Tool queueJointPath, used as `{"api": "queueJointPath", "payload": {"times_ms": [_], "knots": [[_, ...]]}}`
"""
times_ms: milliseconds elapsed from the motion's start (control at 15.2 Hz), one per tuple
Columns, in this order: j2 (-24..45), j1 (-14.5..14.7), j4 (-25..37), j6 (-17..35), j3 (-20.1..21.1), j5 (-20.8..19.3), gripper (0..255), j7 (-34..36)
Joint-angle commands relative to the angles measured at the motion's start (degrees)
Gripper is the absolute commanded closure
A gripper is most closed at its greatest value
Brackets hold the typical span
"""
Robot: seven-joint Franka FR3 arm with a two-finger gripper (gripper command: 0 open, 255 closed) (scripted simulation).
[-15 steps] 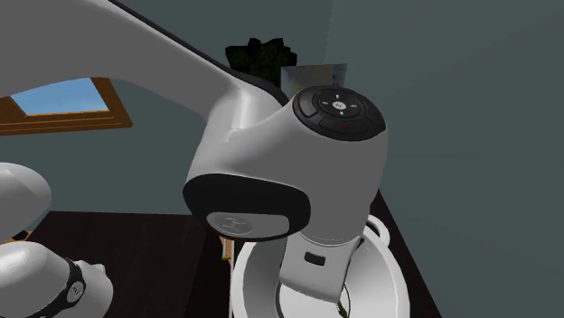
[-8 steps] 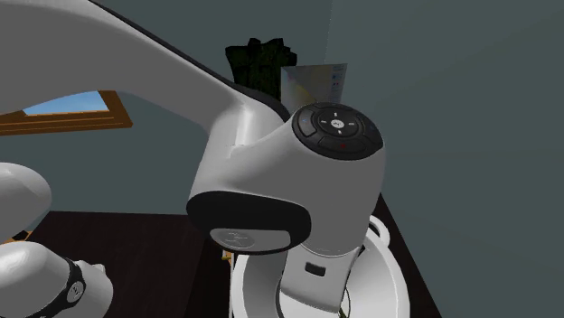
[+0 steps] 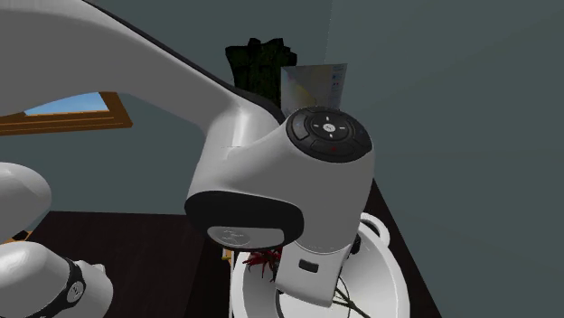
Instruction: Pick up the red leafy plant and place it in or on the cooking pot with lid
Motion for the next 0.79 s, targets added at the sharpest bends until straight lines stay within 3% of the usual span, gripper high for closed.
{"api": "queueJointPath", "payload": {"times_ms": [0,264,726], "knots": [[0.6,0.2,1.2,-0.7,0.1,-0.5,0,0.6],[-5.1,-0.2,3.5,-7.9,0.0,3.6,0,-2.4],[-5.1,-0.2,3.5,-7.9,-0.1,3.6,0,-2.4]]}}
